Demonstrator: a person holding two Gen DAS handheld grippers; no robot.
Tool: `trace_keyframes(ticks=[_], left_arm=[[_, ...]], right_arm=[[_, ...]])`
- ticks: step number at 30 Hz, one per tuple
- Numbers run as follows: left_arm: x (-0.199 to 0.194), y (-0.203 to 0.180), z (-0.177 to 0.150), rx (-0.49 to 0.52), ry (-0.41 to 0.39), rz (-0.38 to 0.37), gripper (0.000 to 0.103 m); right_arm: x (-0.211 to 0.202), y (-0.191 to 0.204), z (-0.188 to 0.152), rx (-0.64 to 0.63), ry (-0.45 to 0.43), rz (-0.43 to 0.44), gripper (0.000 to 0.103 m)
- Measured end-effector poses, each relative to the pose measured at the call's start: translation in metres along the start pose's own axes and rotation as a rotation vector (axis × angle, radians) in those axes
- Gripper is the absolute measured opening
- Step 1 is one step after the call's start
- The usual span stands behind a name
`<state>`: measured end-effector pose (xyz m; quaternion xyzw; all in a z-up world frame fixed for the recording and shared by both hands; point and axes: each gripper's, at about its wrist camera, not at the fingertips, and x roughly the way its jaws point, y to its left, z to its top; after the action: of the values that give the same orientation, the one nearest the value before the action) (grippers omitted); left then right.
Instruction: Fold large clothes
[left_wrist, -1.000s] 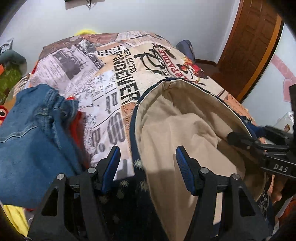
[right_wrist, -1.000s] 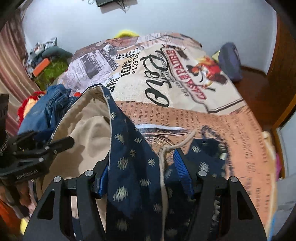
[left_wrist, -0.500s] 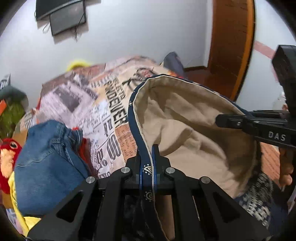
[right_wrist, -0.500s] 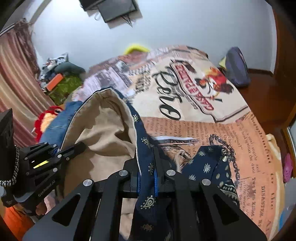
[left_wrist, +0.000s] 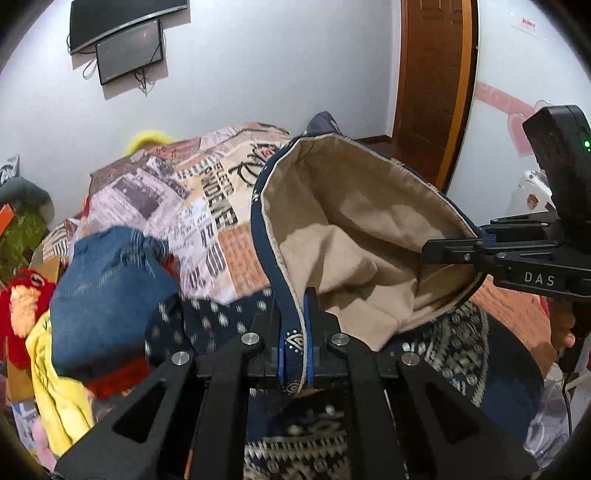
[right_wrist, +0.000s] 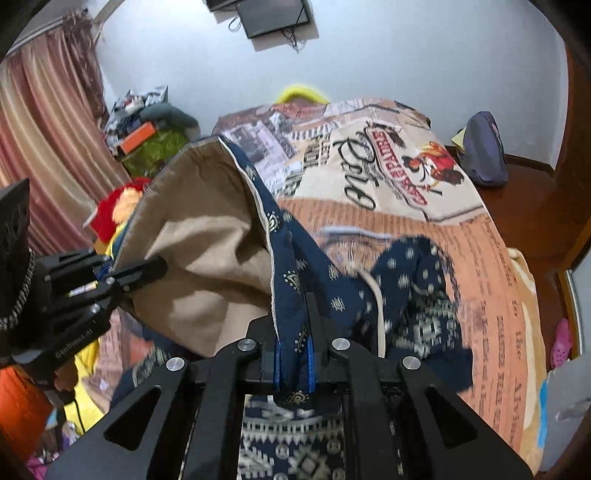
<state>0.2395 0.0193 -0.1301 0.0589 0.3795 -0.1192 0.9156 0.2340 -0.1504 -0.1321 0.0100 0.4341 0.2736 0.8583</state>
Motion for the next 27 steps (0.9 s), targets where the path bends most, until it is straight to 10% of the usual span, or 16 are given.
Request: trace_keyframes(ticks=[14,20,27], left_arm=[[-0.001,-0.003,-0.087,-0.08,0.163,-0.077,0.007],[-0.002,0.006,-0.116,-0.109,0.236,-0.038,0.046],[-0.045,0.033,-0.118,-0.168,0.163,-0.016,0.047]], right_arm=[[0.006,0.002,-0.075,0.033,0.118,-0.021,0.009],[-0.001,-0.001,-0.091,0.022,0.159,-0.057,0.013],[-0.038,-0.003,-0.087,0.013,0.118,-0.054,0.013]])
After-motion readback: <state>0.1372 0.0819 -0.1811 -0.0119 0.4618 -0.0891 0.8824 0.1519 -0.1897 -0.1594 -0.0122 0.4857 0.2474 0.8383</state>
